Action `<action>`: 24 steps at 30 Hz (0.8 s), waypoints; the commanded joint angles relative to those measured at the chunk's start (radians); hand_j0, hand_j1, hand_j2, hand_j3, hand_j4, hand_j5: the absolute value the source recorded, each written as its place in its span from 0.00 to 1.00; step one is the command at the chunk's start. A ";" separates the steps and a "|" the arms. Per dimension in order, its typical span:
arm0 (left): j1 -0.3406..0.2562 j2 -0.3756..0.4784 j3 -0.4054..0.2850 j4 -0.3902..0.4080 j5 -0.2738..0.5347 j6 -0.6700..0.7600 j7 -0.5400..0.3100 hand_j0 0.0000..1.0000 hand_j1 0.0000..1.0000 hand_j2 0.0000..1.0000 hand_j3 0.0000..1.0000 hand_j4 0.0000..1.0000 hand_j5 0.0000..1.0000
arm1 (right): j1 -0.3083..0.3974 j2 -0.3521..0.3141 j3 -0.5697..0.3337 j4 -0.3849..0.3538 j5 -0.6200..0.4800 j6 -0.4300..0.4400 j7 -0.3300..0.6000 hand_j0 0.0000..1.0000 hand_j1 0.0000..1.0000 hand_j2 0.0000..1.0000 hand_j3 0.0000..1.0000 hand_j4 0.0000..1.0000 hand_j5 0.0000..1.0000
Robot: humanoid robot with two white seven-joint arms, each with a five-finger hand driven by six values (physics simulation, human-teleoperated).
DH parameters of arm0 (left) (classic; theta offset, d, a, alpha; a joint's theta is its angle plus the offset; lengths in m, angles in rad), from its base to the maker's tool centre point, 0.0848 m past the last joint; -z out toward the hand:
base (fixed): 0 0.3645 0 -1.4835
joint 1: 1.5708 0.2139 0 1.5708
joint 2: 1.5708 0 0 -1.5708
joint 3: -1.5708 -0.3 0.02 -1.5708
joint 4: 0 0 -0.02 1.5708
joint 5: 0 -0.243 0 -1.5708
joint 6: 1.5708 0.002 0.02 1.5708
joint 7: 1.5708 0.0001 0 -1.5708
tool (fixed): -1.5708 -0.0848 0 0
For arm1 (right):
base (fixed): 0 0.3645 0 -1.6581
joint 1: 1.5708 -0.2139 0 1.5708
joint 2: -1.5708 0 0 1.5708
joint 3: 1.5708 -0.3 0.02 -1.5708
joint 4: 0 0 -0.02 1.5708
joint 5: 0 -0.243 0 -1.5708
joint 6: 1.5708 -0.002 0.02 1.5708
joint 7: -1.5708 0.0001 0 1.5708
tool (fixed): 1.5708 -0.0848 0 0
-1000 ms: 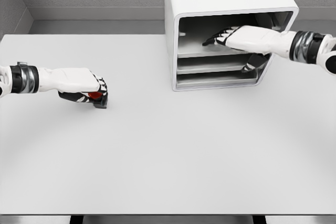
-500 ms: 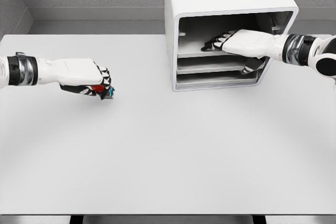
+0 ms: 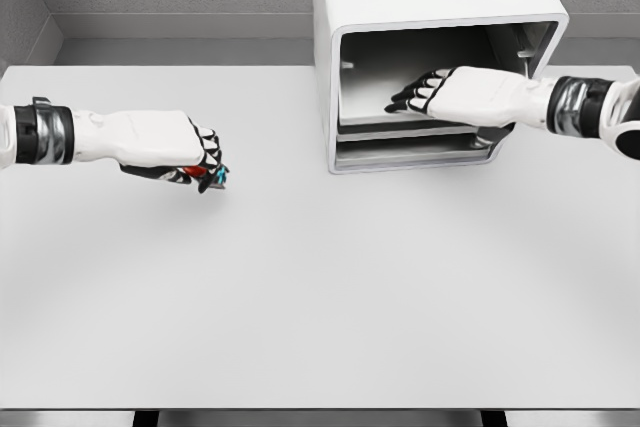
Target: Slide open multi-storey tabletop storage cabinets and put open load switch and slide close multi-storey tabletop storage cabinets
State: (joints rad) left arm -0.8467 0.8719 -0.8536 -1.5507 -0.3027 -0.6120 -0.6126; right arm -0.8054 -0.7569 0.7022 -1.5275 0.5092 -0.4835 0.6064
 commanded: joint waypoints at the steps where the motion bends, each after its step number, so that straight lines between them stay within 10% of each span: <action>1: -0.003 -0.001 -0.002 -0.011 0.004 0.001 0.002 0.35 0.35 0.35 0.35 0.35 0.35 | 0.000 0.002 0.017 -0.036 -0.113 -0.046 0.004 1.00 1.00 1.00 1.00 1.00 1.00; 24: -0.034 0.012 -0.007 -0.118 0.004 0.001 0.002 0.35 0.35 0.35 0.35 0.35 0.35 | 0.149 -0.110 -0.148 -0.146 -0.120 -0.127 0.004 1.00 1.00 1.00 1.00 1.00 1.00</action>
State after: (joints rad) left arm -0.8820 0.8829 -0.8624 -1.6472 -0.3046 -0.6134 -0.6117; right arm -0.6550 -0.8608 0.5709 -1.6704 0.3891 -0.6111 0.6132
